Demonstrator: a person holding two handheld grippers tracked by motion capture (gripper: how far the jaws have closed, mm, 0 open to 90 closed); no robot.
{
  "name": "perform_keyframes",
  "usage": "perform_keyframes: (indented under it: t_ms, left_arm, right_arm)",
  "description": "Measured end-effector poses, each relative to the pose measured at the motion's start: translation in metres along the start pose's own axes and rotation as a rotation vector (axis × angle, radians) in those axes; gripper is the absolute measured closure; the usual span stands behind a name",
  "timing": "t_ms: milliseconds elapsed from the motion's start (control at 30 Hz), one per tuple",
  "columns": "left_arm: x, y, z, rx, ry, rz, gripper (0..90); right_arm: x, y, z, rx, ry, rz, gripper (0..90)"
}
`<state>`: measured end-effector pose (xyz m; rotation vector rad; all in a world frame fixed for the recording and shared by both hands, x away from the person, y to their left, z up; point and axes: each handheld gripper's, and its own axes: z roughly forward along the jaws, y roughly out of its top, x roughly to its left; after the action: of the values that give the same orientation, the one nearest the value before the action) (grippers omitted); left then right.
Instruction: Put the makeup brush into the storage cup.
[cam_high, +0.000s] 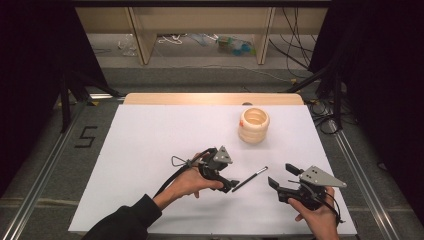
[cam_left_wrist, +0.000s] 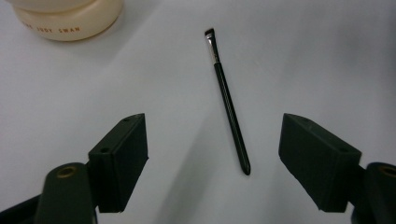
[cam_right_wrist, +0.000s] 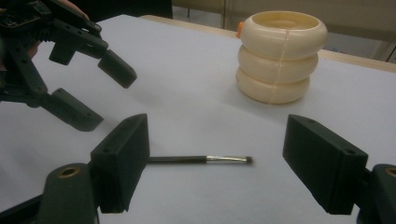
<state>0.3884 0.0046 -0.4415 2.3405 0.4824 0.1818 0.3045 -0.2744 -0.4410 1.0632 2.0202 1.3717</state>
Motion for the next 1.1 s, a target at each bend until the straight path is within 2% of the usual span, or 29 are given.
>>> perform_keyframes:
  t_ms: [33, 67, 100, 133, 233, 267, 367, 400, 433, 467, 633, 667, 700, 733, 767, 800, 833, 933, 1100]
  left_arm:
    - [0.000, 0.000, 0.000, 0.000, 0.000, 0.000, 25.5]
    - [0.000, 0.004, 0.005, -0.003, -0.006, -0.009, 26.1]
    - [-0.001, 0.006, 0.007, 0.003, -0.006, -0.009, 26.6]
    - [0.000, 0.008, 0.009, 0.018, 0.001, 0.016, 27.1]
    - [-0.001, 0.010, 0.014, 0.031, 0.007, 0.010, 29.6]
    - [-0.002, 0.013, 0.017, 0.033, -0.005, 0.001, 30.6]
    - [-0.003, 0.015, 0.021, 0.044, 0.004, 0.011, 33.7]
    - [-0.004, 0.017, 0.024, 0.061, 0.000, 0.027, 35.2]
    - [-0.005, 0.019, 0.026, 0.056, -0.002, 0.020, 37.0]
    - [-0.004, 0.020, 0.028, 0.075, -0.004, 0.041, 37.8]
    - [-0.006, 0.025, 0.037, 0.107, -0.011, 0.044, 40.5]
    - [-0.008, 0.027, 0.043, 0.100, -0.014, 0.028, 40.7]
    - [-0.009, 0.029, 0.045, 0.114, -0.015, 0.033, 42.2]
    - [-0.010, 0.031, 0.047, 0.114, -0.012, 0.029, 43.2]
    - [-0.010, 0.031, 0.047, 0.114, -0.012, 0.029, 44.1]
    - [-0.008, 0.034, 0.048, 0.149, -0.018, 0.053, 45.6]
    - [-0.008, 0.034, 0.048, 0.149, -0.018, 0.053, 46.4]
    - [-0.011, 0.036, 0.054, 0.193, -0.036, 0.067, 49.5]
    - [-0.012, 0.037, 0.058, 0.230, -0.036, 0.094, 56.9]
  right_arm:
    - [0.000, 0.000, 0.000, 0.000, 0.000, 0.000, 24.1]
    - [-0.001, 0.001, -0.003, 0.040, -0.009, -0.008, 24.1]
    - [-0.001, 0.001, -0.002, 0.024, -0.005, 0.001, 24.1]
    - [-0.001, 0.001, -0.002, 0.022, -0.005, 0.003, 24.1]
    - [-0.001, 0.000, -0.001, 0.018, -0.010, -0.005, 24.2]
    - [0.000, 0.001, -0.002, 0.025, -0.005, 0.001, 24.2]
    - [-0.001, 0.000, -0.001, 0.022, -0.004, -0.003, 24.3]
    - [-0.001, 0.000, -0.001, 0.033, -0.005, -0.007, 24.2]
    - [-0.001, 0.000, -0.001, 0.029, -0.004, -0.006, 24.3]
    - [-0.001, 0.000, -0.001, 0.031, -0.003, -0.007, 24.3]
    - [-0.001, 0.000, -0.001, 0.032, -0.002, -0.007, 24.3]
    - [-0.001, 0.000, -0.001, 0.034, -0.004, -0.008, 24.3]
    - [-0.001, 0.000, -0.001, 0.034, -0.004, -0.009, 24.4]
    - [-0.001, 0.001, -0.003, 0.056, -0.004, -0.012, 24.4]
    - [-0.001, 0.000, -0.001, 0.036, -0.004, -0.010, 24.5]
    - [-0.001, 0.000, -0.001, 0.037, -0.001, -0.009, 24.5]
    - [-0.001, 0.000, -0.001, 0.037, -0.001, -0.009, 24.5]
    - [-0.001, 0.001, -0.003, 0.062, 0.006, -0.002, 24.5]
    - [-0.001, 0.000, -0.002, 0.050, 0.003, -0.007, 24.7]
